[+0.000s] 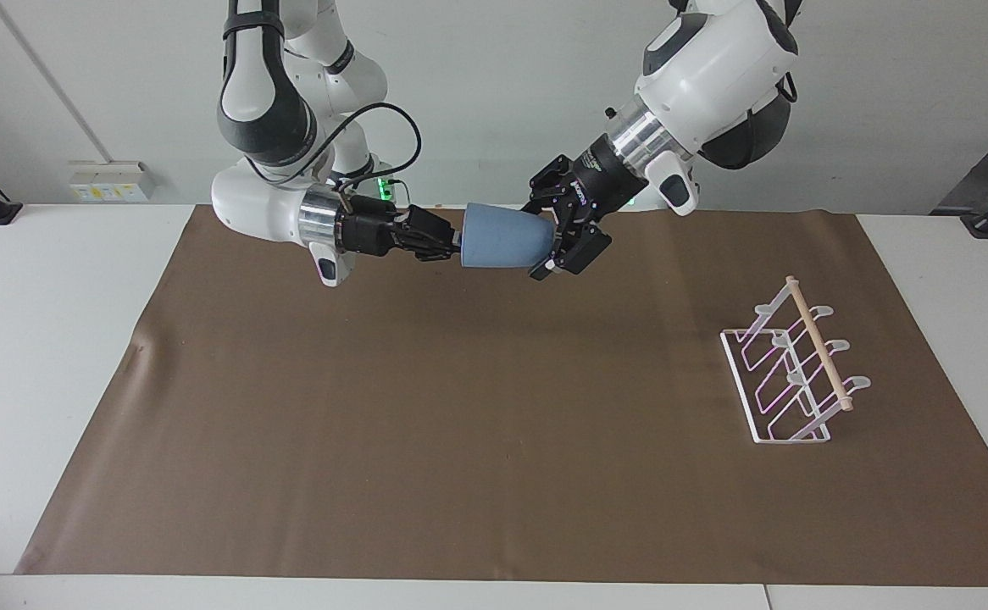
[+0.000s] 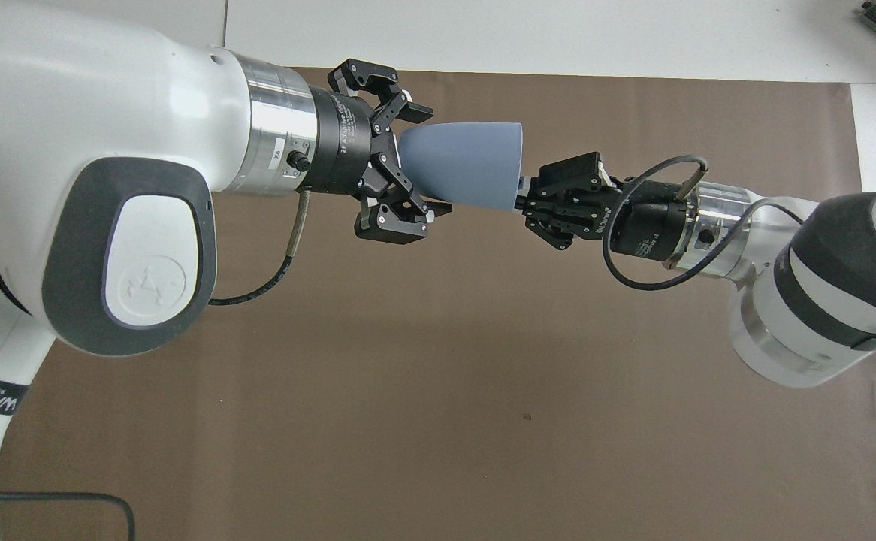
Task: Hang cup on cup holder
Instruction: 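Close the left gripper on the cup body beside the right gripper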
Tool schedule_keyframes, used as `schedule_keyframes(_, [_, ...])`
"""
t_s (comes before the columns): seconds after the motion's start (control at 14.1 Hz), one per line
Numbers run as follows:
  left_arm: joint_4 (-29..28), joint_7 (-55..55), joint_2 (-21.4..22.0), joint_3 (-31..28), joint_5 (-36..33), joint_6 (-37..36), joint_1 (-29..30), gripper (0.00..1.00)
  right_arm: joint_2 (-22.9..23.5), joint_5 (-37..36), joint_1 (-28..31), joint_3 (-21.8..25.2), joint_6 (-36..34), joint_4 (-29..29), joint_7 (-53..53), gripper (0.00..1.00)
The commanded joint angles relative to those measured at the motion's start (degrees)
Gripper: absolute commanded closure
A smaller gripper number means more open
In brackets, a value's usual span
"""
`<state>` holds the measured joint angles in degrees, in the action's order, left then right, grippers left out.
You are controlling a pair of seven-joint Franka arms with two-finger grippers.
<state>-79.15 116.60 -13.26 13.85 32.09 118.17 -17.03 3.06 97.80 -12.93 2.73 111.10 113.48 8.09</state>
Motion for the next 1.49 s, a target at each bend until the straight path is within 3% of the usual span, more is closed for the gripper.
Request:
schedule_keyframes(0.0, [1.2, 0.9, 0.1, -0.5, -2.6, -0.4, -1.1, 0.17, -1.5, 1.7, 0.2, -0.2, 0.8, 1.4, -0.5, 1.00])
schedule_keyframes(0.07, [1.2, 1.0, 0.2, -0.5, -2.7, -0.4, -1.1, 0.44, -1.5, 1.7, 0.2, -0.2, 0.8, 1.4, -0.5, 1.00])
schedule_keyframes(0.14, [1.2, 0.7, 0.2, -0.5, -2.7, -0.5, -1.2, 0.96, -1.5, 1.7, 0.2, -0.2, 0.8, 1.4, -0.5, 1.00])
schedule_keyframes(0.21, [1.2, 0.5, 0.3, -0.5, -2.7, -0.7, -1.2, 1.00, -1.5, 1.7, 0.2, -0.2, 0.8, 1.4, -0.5, 1.00])
schedule_keyframes(1.0, [1.2, 0.3, 1.0, -0.5, -3.6, -0.8, -1.2, 1.00, -1.5, 1.5, 0.2, -0.2, 0.9, 1.4, -0.7, 1.00])
schedule_keyframes(1.07, [1.2, 0.3, 1.0, -0.6, -4.1, -0.8, -1.2, 1.00, -1.5, 1.5, 0.2, -0.2, 0.9, 1.4, -0.7, 0.92])
schedule_keyframes(1.14, [1.2, 0.3, 1.0, -0.5, -4.6, -0.8, -1.2, 1.00, -1.5, 1.4, 0.2, -0.2, 1.0, 1.4, -1.0, 0.75])
schedule_keyframes(1.42, [1.1, 0.3, 1.5, -0.5, -5.2, -0.8, -1.3, 1.00, -1.5, 1.4, 0.2, -0.2, 1.0, 1.4, -1.1, 0.59])
